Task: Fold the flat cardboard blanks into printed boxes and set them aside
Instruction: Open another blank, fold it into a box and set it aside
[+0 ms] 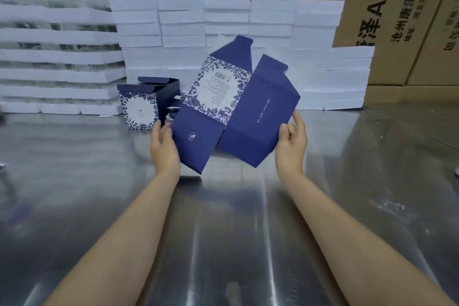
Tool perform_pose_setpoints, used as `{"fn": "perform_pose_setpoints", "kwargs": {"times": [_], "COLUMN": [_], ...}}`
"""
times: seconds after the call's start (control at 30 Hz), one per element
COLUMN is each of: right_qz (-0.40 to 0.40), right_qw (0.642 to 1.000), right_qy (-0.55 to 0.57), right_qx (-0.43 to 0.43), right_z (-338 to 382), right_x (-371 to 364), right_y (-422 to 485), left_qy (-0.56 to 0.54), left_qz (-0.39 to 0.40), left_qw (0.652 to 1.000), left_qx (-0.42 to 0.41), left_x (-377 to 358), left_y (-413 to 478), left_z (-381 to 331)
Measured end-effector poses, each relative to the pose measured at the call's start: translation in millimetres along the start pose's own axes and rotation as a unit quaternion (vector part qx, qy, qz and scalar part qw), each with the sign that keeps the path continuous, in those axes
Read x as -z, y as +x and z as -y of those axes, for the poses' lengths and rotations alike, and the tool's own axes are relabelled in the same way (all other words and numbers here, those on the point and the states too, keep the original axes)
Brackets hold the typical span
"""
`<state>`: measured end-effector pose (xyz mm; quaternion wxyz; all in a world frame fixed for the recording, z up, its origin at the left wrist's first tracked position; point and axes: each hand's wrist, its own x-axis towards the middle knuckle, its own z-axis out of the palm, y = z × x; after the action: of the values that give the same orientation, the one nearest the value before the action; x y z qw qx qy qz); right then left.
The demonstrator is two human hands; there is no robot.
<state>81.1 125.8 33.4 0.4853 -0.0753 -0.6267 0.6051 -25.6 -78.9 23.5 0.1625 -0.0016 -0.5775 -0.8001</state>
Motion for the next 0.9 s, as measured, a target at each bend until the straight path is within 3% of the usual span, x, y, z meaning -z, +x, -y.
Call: {"fn": "perform_pose_setpoints", "kwargs": {"times": [0.13,0.3,0.4,0.5,0.6,0.67,0.73,0.83,0.9], "right_qz": [-0.009,0.011,0.0,0.019,0.102,0.196,0.313,0.44,0.464], "right_qw": [0.999,0.999,0.997,0.982,0.953,0.925,0.874,0.77,0.755], "right_qy": [0.043,0.034,0.022,-0.127,-0.26,-0.315,-0.367,-0.459,-0.459], "right_qx": [-0.011,0.032,0.072,0.137,0.116,0.083,0.057,0.057,0.057], "right_z": [-3.0,4.5,10.8,3.8,-9.5,-16.8,-20.4,-21.2,-21.6], "right_x": [8.1,3.2,-0.4,1.2,4.5,6.3,5.5,1.0,-1.1], "right_y": [16.2,17.6,15.2,11.2,6.1,5.1,4.1,1.0,0.8], "left_qy": [0.128,-0.04,-0.031,-0.025,-0.033,0.001,0.041,0.143,0.196], "left_qz": [0.148,0.376,0.453,0.517,0.515,0.494,0.463,0.317,0.176], "left_qw": [0.981,0.921,0.872,0.806,0.786,0.794,0.811,0.895,0.946], "left_qx": [-0.003,0.095,0.181,0.285,0.34,0.353,0.356,0.28,0.19], "left_x": [-8.6,-36.7,-38.8,-29.3,-19.4,-13.4,-8.9,-5.0,0.5], "left_y": [-9.3,-39.7,-50.5,-49.5,-40.6,-33.7,-26.3,-10.6,2.6], "left_z": [8.0,10.4,6.0,-1.7,-6.6,-9.1,-10.3,-10.2,-8.3]}}
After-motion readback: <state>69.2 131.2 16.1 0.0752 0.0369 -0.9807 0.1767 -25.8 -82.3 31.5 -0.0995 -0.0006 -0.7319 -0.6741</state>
